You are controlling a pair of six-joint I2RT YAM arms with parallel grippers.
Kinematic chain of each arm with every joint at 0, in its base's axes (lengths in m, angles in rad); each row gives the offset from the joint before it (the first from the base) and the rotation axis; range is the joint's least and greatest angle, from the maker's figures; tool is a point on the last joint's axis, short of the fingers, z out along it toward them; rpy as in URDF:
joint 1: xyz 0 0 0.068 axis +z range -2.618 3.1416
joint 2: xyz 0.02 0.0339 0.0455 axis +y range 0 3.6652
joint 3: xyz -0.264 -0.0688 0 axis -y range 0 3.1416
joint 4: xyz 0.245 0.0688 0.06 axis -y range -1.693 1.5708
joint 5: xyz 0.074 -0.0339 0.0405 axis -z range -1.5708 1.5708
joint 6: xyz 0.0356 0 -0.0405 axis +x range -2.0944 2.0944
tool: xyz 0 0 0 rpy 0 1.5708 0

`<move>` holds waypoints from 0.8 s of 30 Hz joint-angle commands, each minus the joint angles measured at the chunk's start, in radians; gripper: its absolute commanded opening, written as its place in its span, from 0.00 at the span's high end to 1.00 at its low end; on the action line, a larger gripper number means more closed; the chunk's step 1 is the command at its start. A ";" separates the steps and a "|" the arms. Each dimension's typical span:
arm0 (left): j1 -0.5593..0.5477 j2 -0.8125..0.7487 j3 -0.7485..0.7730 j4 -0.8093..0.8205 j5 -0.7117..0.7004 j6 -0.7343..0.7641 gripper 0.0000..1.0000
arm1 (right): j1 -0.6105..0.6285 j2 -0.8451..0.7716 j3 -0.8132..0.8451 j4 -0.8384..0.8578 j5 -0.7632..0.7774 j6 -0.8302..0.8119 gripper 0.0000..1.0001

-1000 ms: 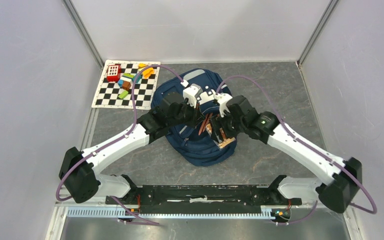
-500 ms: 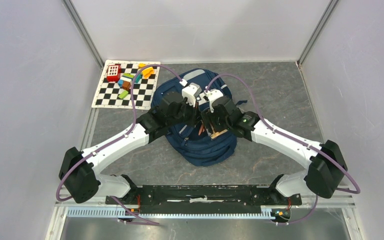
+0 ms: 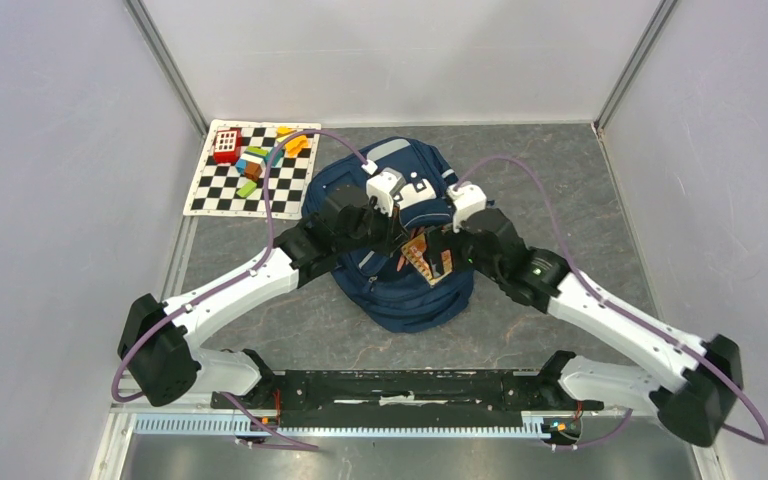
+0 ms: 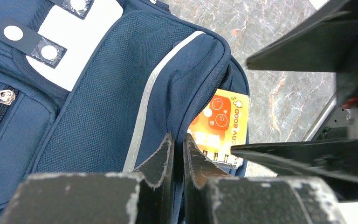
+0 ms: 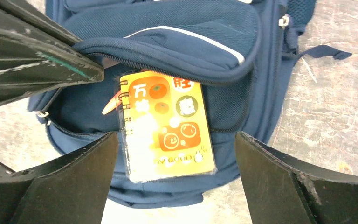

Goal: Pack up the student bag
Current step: Place the stationery in the student bag.

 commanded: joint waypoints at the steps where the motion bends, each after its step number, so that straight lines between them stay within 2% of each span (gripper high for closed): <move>1: 0.002 -0.039 0.023 0.100 0.005 0.021 0.98 | -0.002 -0.119 -0.063 -0.022 0.045 0.104 0.02; 4: 0.002 -0.038 0.023 0.100 0.007 0.020 0.98 | -0.002 -0.149 -0.105 -0.030 0.009 0.151 0.04; 12: 0.002 -0.036 0.023 0.101 0.008 0.020 0.98 | 0.005 -0.189 -0.238 0.123 -0.130 0.343 0.26; 24: 0.002 -0.039 0.023 0.100 0.008 0.021 0.98 | 0.038 -0.149 -0.276 0.217 -0.072 0.401 0.39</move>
